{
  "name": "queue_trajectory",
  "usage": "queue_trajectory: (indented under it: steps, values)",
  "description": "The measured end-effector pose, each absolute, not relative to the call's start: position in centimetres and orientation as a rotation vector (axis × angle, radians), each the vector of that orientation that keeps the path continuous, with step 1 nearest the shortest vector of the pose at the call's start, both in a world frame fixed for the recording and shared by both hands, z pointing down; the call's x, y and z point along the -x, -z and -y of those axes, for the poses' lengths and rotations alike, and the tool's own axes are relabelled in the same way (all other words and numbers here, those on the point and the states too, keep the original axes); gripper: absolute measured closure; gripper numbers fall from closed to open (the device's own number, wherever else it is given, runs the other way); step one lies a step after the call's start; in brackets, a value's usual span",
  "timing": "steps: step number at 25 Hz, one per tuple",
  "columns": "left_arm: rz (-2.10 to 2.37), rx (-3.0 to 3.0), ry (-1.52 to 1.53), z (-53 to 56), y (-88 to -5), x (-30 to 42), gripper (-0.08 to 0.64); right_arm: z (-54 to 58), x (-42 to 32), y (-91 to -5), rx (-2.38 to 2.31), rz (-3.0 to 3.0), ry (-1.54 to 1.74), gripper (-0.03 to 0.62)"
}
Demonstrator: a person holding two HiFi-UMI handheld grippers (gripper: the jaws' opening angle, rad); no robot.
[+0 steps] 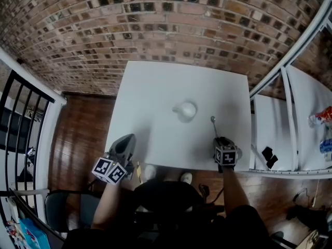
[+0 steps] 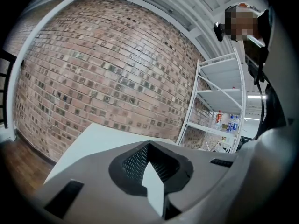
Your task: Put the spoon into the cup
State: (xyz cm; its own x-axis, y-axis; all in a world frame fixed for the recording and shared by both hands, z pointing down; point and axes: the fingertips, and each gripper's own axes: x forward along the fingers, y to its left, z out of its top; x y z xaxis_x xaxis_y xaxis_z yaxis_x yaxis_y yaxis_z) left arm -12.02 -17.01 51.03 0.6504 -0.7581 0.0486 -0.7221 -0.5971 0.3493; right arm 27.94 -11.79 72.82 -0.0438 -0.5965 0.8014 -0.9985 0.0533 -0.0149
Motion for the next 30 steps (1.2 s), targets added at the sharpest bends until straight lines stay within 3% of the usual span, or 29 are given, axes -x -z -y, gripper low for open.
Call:
queue_trajectory:
  steps: [20,30]
  values:
    - [1.064,-2.625,0.238,17.8,-48.9,10.6,0.555,14.9,-23.0,-57.7,-1.688,2.014,-0.487,0.462]
    - [1.145,-2.602,0.317,17.9,-48.2,12.8,0.555,17.4,-17.4,-57.5,-1.371,2.142,-0.546,0.462]
